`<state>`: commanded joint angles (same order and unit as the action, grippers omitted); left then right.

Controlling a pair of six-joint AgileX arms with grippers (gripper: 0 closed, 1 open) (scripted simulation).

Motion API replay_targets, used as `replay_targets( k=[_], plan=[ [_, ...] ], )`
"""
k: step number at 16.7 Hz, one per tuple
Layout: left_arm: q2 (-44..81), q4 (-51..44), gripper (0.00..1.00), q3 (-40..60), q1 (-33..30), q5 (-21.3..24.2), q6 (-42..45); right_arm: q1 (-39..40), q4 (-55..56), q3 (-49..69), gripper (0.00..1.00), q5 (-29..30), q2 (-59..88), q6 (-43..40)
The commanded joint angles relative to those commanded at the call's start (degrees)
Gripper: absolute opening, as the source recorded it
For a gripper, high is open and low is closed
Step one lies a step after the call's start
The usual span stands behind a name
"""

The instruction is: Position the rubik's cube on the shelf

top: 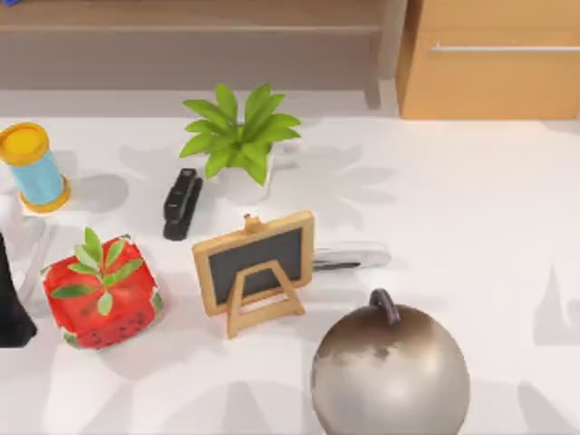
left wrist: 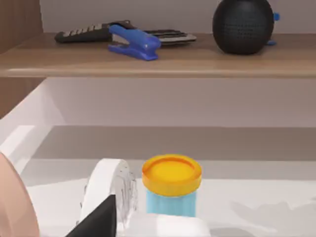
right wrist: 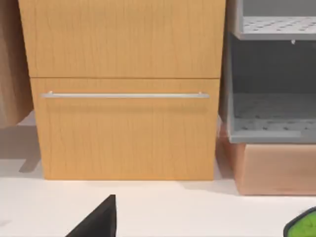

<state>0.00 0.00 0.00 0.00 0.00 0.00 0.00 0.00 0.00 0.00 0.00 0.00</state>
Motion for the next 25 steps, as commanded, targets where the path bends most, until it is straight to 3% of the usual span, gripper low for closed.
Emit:
replay_targets(
  k=[4, 7, 12, 19, 25],
  plan=[
    [0.0, 0.0, 1.0, 0.0, 0.0, 0.0, 0.0, -0.05, 1.46, 1.24, 1.0, 0.02, 1.71, -1.71],
    [0.0, 0.0, 1.0, 0.0, 0.0, 0.0, 0.0, -0.01, 6.62, 5.5, 1.0, -0.04, 8.79, -8.6],
    [0.0, 0.0, 1.0, 0.0, 0.0, 0.0, 0.0, 0.95, 20.25, 16.19, 1.0, 0.0, 31.84, -28.1],
    [0.0, 0.0, 1.0, 0.0, 0.0, 0.0, 0.0, 4.04, 42.96, 33.29, 1.0, 2.17, 75.64, -58.7],
    [0.0, 0.0, 1.0, 0.0, 0.0, 0.0, 0.0, 7.18, 60.56, 45.67, 1.0, 6.81, 106.37, -77.66]
  ],
)
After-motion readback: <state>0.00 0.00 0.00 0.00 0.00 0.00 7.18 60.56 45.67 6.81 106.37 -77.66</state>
